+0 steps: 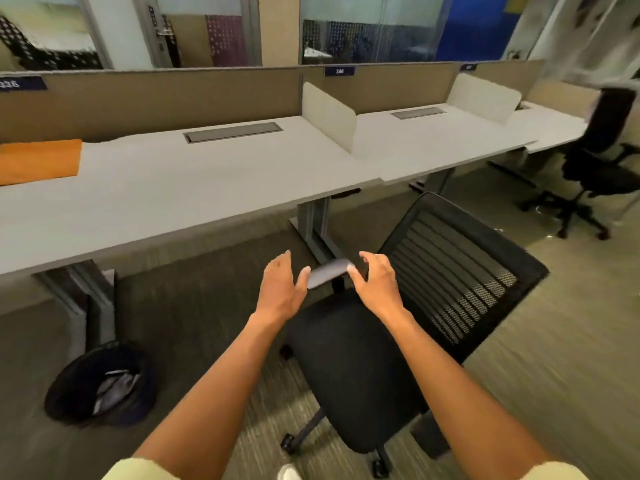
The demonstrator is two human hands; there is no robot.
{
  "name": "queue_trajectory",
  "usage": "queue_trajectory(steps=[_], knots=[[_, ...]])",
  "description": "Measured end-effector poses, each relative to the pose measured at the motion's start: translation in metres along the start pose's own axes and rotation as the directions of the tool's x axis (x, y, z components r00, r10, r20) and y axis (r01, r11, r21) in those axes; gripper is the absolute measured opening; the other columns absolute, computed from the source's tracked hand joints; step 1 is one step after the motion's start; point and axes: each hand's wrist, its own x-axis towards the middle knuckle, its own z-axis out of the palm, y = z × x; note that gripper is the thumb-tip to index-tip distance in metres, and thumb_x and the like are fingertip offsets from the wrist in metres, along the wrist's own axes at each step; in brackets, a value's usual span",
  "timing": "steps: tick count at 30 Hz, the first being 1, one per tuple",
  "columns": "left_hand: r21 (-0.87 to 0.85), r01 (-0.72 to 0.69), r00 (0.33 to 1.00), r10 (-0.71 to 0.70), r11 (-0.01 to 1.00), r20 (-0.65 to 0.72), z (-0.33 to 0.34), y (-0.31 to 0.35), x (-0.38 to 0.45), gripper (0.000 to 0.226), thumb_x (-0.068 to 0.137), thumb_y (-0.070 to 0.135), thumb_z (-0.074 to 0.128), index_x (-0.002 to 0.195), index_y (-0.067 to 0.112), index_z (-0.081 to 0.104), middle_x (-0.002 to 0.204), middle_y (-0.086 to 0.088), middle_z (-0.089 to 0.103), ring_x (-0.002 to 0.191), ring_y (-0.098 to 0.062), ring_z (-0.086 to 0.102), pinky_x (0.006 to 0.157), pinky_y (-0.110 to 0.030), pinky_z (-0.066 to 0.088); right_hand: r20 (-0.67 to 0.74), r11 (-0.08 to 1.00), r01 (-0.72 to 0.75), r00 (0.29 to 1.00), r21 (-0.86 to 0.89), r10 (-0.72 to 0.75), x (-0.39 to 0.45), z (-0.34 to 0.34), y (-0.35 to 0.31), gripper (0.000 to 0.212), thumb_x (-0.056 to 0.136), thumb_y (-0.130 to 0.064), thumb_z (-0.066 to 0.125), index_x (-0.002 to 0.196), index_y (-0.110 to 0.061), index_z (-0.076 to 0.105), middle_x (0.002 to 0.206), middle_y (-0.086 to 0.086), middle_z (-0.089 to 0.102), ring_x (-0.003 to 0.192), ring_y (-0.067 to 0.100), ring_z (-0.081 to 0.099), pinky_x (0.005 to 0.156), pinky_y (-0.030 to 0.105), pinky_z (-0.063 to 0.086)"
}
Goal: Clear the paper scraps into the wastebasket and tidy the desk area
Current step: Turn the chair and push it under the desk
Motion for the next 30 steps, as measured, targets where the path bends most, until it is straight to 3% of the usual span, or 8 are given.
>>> queue_trajectory(steps=[8, 13, 16, 24, 30], knots=[[-0.093, -0.151, 0.975, 0.164, 0.984, 0.152, 0.112, 0.123, -0.037, 0.063, 0.097, 0.038, 0.052, 0.146, 0.003, 0.035, 0.149, -0.016, 0.044, 0.140, -0.028, 0.038, 0.117, -0.039, 0.031, -0.171, 0.986, -0.150, 0.976, -0.074, 0.135, -0.032, -0.136, 0.109, 0.052, 0.090, -0.037, 0.061, 0.135, -0.013, 0.050, 0.133, 0.010, 0.050, 0.124, 0.024, 0.050, 0.106, 0.036, 0.040], [-0.158, -0.198, 0.945, 0.232, 0.967, 0.233, 0.184, 0.195, -0.039, 0.066, 0.097, 0.040, 0.051, 0.149, 0.006, 0.031, 0.151, -0.013, 0.040, 0.142, -0.026, 0.033, 0.118, -0.038, 0.031, -0.213, 0.963, -0.237, 0.955, -0.126, 0.207, -0.024, -0.212, 0.188, 0.052, 0.090, -0.039, 0.060, 0.134, -0.013, 0.051, 0.133, 0.011, 0.050, 0.122, 0.026, 0.051, 0.105, 0.039, 0.042], [-0.170, -0.213, 0.933, 0.252, 0.962, 0.258, 0.235, 0.238, -0.028, 0.065, 0.097, 0.040, 0.051, 0.149, 0.006, 0.031, 0.150, -0.013, 0.040, 0.142, -0.026, 0.033, 0.118, -0.038, 0.031, -0.211, 0.953, -0.254, 0.953, -0.166, 0.217, 0.000, -0.251, 0.241, 0.051, 0.089, -0.039, 0.061, 0.133, -0.015, 0.052, 0.130, 0.009, 0.051, 0.120, 0.025, 0.052, 0.101, 0.035, 0.041], [-0.114, -0.074, 0.953, 0.104, 0.991, 0.284, 0.378, 0.343, 0.029, 0.075, 0.096, 0.048, 0.049, 0.151, 0.003, 0.025, 0.155, -0.021, 0.029, 0.146, -0.031, 0.024, 0.120, -0.041, 0.024, -0.084, 0.966, -0.174, 0.983, -0.189, 0.161, 0.126, -0.323, 0.364, 0.050, 0.089, -0.042, 0.061, 0.131, -0.017, 0.054, 0.127, 0.008, 0.053, 0.115, 0.024, 0.054, 0.098, 0.034, 0.042], [-0.024, 0.102, 0.974, -0.094, 0.995, 0.207, 0.455, 0.396, 0.069, 0.092, 0.089, 0.058, 0.050, 0.154, 0.008, 0.007, 0.161, -0.021, 0.011, 0.151, -0.032, 0.008, 0.122, -0.049, 0.017, 0.160, 0.984, -0.145, 0.974, -0.104, 0.160, 0.231, -0.315, 0.402, 0.041, 0.087, -0.040, 0.064, 0.120, -0.014, 0.065, 0.108, 0.003, 0.070, 0.097, 0.017, 0.066, 0.089, 0.027, 0.049]])
